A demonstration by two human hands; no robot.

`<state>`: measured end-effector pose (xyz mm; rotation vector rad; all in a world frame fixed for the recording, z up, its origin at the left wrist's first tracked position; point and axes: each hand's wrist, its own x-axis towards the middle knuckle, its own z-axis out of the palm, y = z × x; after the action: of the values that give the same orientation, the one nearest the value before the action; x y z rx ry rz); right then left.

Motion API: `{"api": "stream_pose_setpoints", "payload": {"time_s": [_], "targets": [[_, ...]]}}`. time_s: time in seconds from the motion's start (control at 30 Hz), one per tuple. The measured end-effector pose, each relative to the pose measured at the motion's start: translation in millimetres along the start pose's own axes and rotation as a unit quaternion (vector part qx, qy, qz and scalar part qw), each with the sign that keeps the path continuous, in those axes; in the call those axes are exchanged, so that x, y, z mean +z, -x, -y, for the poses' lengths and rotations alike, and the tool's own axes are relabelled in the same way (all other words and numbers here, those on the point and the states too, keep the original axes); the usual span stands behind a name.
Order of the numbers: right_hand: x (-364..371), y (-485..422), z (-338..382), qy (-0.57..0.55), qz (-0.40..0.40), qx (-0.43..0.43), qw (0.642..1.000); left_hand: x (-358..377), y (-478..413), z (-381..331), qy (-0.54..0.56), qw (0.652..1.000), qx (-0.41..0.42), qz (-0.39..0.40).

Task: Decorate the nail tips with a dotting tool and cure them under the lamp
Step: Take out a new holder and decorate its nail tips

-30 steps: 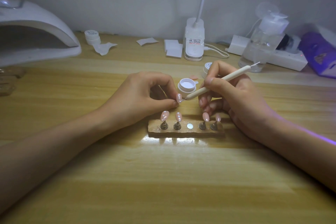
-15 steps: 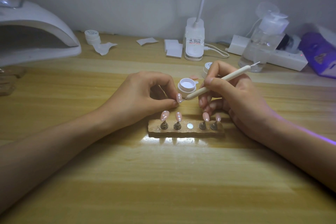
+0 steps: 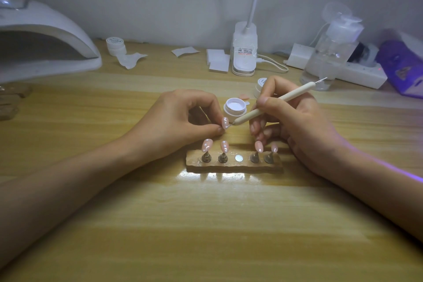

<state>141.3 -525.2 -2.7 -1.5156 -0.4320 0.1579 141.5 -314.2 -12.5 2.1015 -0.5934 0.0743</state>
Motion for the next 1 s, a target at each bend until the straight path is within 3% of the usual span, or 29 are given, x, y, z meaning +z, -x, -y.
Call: {"api": "stream_pose_setpoints", "payload": {"time_s": [0.6,0.8,1.0], "targets": [[-1.6,-2.4,-3.2,-0.005,-0.016,-0.041,0.999,-0.6,0.4,-0.4,0.0,1.0,-0.003,-0.001],[-8.9,-4.7,0.1,0.028,-0.1,-0.121,0.987,0.2,0.0,-0.9,-0.004,1.0,-0.013,-0.004],[-10.8,-13.9,-2.3,0.099,-0.078,-0.063,0.99,0.6,0.9,-2.0,0.015,1.0,-0.013,-0.004]]}}
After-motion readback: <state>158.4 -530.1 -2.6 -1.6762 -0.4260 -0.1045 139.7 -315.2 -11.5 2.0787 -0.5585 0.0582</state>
